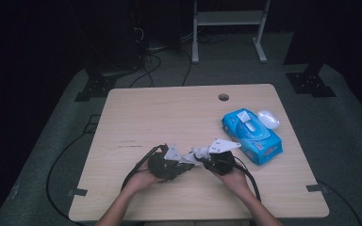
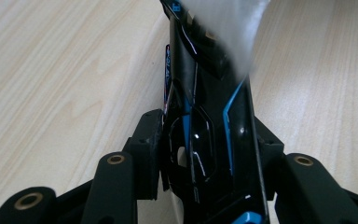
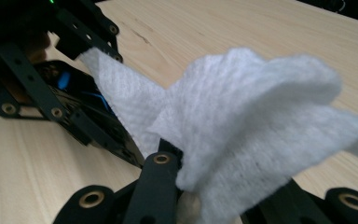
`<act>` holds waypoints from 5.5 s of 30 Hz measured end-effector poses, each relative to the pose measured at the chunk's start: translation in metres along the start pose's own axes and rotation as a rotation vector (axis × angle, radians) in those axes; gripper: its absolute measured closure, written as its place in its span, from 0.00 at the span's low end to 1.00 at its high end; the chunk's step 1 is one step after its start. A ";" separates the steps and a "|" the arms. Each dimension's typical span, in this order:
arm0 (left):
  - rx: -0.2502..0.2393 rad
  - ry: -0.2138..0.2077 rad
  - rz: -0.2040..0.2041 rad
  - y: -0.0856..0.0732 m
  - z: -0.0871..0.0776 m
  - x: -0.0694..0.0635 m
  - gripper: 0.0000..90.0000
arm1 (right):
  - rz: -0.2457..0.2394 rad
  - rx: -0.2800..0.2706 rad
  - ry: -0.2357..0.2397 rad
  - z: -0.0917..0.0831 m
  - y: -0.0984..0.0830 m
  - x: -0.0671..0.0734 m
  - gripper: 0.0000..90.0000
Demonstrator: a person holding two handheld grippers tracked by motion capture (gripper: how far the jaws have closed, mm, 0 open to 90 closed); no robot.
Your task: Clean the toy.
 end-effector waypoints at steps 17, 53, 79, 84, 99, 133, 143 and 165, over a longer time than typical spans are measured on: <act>0.097 0.003 0.048 0.017 0.013 -0.001 0.63 | 0.042 0.023 -0.007 -0.009 -0.009 -0.016 0.89; -0.215 -0.032 -0.015 0.049 -0.009 -0.009 0.63 | -0.046 -0.172 0.026 -0.040 0.034 0.014 0.89; -0.240 -0.042 0.000 0.054 -0.010 -0.013 0.63 | 0.007 -0.190 0.047 -0.042 0.033 0.008 0.88; -0.257 -0.043 -0.005 0.056 -0.016 -0.013 0.63 | 0.006 -0.204 0.047 -0.045 0.037 0.008 0.88; -0.268 -0.047 -0.011 0.055 -0.017 -0.011 0.63 | 0.061 -0.193 0.041 -0.045 0.036 0.002 0.89; -0.331 -0.045 -0.043 0.056 -0.024 -0.007 0.63 | 0.234 -0.128 0.058 -0.027 0.003 -0.017 0.89; -0.336 -0.050 -0.049 0.057 -0.024 -0.007 0.63 | 0.237 -0.142 0.064 -0.032 0.007 -0.016 0.89; -0.319 -0.073 -0.062 0.058 -0.015 -0.008 0.63 | 0.186 -0.205 0.082 -0.049 0.026 -0.004 0.89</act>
Point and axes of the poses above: each handheld gripper's, and its own axes: z roughly forward along the jaws, y roughly out of its top, x roughly to its left, the point moved 9 cm from there along z, roughly forward along the jaws, and after that the axes turned 10 degrees about z, right-handed, at the moved point
